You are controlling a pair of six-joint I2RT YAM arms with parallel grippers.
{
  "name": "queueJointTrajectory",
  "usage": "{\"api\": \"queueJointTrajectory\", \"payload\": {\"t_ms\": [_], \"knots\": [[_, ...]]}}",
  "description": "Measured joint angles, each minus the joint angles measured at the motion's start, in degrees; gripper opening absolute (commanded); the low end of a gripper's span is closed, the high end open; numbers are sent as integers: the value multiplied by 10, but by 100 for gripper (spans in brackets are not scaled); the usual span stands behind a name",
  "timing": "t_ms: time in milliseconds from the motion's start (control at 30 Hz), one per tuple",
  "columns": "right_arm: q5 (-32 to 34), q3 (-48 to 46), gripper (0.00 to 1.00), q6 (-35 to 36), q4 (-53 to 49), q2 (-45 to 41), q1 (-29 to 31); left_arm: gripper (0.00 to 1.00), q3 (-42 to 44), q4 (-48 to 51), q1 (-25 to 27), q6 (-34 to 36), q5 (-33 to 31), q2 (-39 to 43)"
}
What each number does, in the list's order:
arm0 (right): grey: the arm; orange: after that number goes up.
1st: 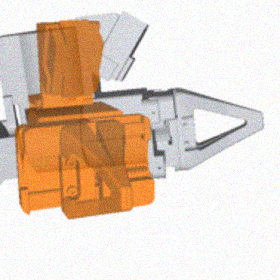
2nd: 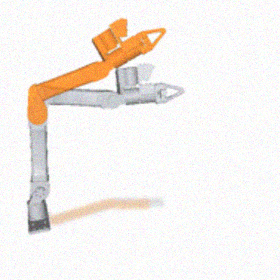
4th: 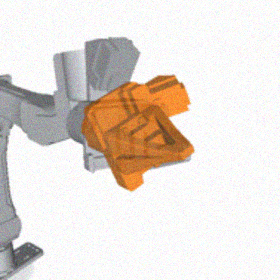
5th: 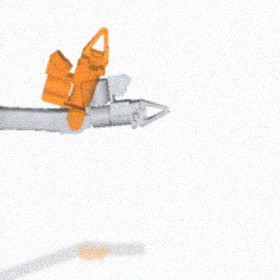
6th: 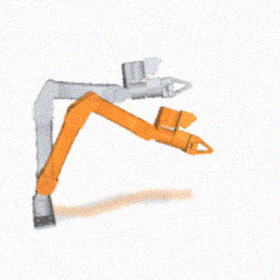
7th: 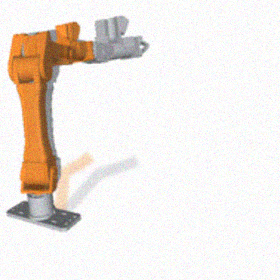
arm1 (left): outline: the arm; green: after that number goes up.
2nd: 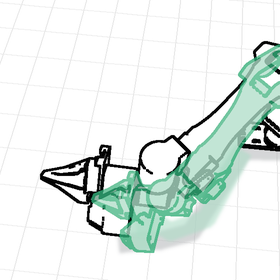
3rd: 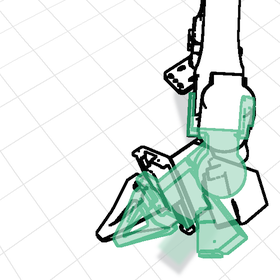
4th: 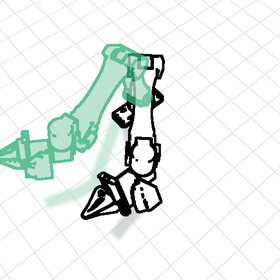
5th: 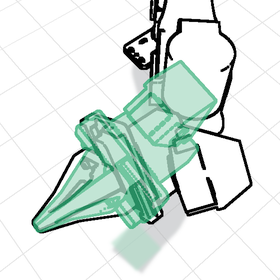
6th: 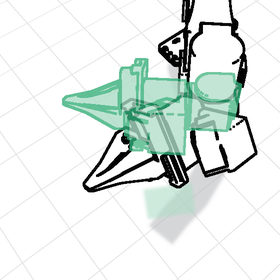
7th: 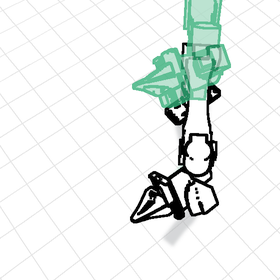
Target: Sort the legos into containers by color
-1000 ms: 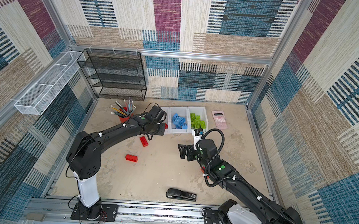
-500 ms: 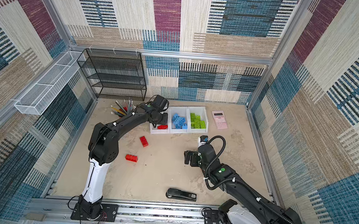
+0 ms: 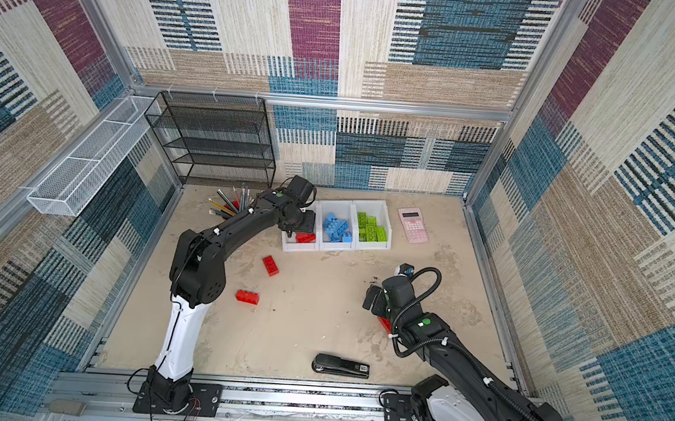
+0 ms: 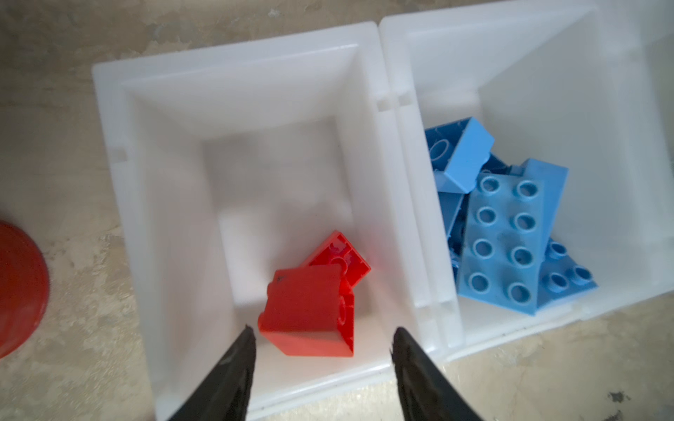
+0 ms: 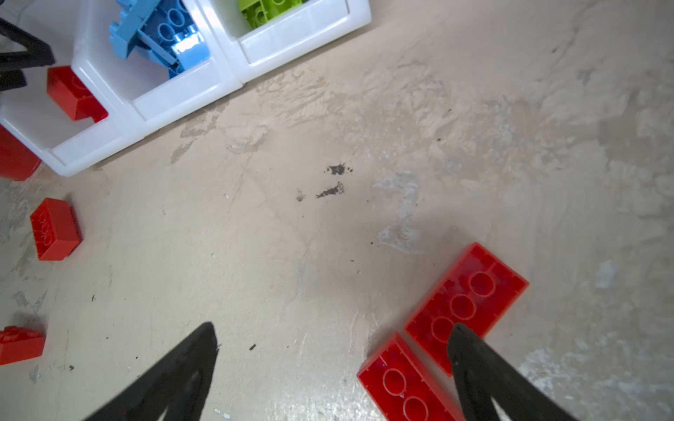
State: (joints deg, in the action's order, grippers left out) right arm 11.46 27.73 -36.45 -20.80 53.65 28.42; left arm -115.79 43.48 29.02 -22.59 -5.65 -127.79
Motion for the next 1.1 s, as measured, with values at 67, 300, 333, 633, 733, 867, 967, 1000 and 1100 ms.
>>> {"api": "queueJointTrajectory", "payload": {"t_ms": [67,300,333,633,733,867,967,1000,1100], "knots": [[3,-9,100,-11,-2,-10,-9,63,7,0,0,0,-1,19],[38,-21,100,-41,-4,-13,-25,62,146,-37,3,-7,15,146],[43,-24,100,-42,-4,-9,-29,62,177,-48,6,-12,18,171],[36,-54,99,-56,37,25,-64,60,411,-133,30,-59,59,353],[27,-55,92,-57,57,45,-69,60,464,-152,41,-80,61,396],[9,-55,80,-56,87,71,-72,60,518,-170,57,-90,65,444],[0,-52,76,-50,106,95,-73,60,549,-172,68,-92,64,479],[0,-50,75,-49,111,103,-73,59,560,-172,70,-94,64,490],[-9,-47,73,-40,122,125,-73,59,588,-173,71,-98,60,521]]}}
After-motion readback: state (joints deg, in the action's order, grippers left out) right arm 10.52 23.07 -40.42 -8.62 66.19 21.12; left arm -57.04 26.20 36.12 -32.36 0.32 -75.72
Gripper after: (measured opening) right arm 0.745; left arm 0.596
